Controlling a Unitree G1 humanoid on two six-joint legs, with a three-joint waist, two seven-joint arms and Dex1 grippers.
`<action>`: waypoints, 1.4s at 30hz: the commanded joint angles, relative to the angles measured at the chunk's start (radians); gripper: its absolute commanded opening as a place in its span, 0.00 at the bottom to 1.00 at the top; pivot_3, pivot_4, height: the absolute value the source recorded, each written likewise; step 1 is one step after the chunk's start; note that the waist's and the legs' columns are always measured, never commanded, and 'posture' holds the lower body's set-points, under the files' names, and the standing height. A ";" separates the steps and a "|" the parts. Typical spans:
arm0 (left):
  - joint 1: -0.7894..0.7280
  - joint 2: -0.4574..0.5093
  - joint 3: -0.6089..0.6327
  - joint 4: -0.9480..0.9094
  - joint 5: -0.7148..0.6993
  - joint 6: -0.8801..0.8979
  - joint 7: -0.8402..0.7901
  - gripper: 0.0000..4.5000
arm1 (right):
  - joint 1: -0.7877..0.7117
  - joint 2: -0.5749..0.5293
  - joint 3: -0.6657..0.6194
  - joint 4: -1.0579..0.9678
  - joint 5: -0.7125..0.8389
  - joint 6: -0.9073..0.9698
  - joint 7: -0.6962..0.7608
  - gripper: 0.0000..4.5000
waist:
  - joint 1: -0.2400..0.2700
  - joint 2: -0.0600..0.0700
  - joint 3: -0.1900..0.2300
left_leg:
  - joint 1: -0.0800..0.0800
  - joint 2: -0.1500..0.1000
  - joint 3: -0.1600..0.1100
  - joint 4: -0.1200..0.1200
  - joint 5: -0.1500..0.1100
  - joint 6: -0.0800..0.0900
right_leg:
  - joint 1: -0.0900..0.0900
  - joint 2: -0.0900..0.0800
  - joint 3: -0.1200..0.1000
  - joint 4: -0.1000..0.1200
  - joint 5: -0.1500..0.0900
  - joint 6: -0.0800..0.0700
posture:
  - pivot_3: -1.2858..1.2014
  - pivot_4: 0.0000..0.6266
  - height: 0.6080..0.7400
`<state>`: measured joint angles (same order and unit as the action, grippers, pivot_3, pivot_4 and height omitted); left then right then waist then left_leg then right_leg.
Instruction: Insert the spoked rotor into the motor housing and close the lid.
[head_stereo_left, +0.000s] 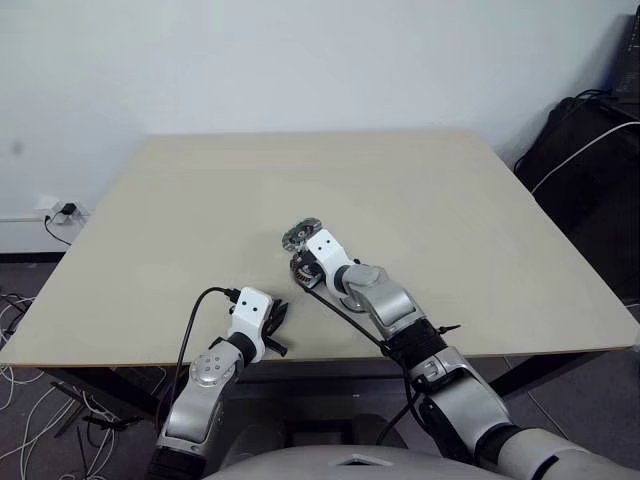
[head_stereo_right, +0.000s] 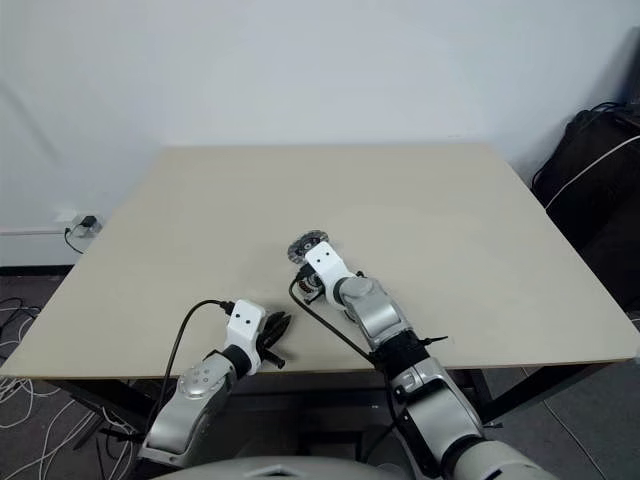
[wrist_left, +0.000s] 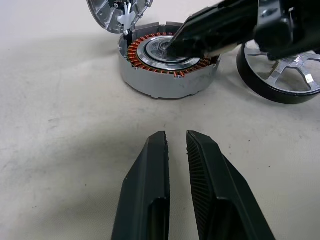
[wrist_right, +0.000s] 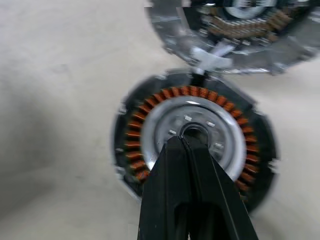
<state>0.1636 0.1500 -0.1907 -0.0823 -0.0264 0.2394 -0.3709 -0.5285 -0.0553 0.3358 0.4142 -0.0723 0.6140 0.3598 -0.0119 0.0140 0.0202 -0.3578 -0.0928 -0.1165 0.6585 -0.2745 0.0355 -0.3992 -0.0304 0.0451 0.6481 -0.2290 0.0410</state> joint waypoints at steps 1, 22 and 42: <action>-0.019 -0.003 -0.006 -0.034 -0.008 -0.001 0.001 0.14 | -0.029 -0.004 -0.029 -0.046 -0.001 -0.012 -0.007 0.01 | 0.000 0.000 0.000 | 0.000 0.000 0.000 0.000 0.000 0.000 | 0.000 0.000 0.000 0.000 0.000 0.000 | 0.52 0.00 1.00; 0.008 0.008 -0.007 -0.053 -0.014 0.003 0.002 0.14 | 0.322 -0.179 -0.211 -0.603 0.119 0.037 0.044 0.44 | 0.006 0.000 0.001 | -0.001 0.000 -0.001 -0.002 -0.001 0.001 | 0.000 -0.001 0.000 -0.004 -0.002 0.002 | 0.52 0.00 1.00; -0.028 0.021 -0.029 -0.026 -0.021 0.030 -0.040 0.14 | 0.461 0.097 -0.748 -0.660 0.600 0.488 -0.159 0.99 | 0.003 0.003 0.003 | -0.001 0.004 0.000 -0.002 -0.001 0.000 | 0.001 0.001 0.002 -0.004 -0.004 0.006 | 0.52 0.00 1.00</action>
<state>0.1471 0.1642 -0.2160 -0.0859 -0.0415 0.2752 -0.4067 -0.0389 0.0346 -0.4020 -0.2450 0.4920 1.0964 0.2107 -0.0092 0.0167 0.0231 -0.3586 -0.0883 -0.1161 0.6562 -0.2752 0.0357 -0.3982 -0.0298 0.0468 0.6443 -0.2327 0.0467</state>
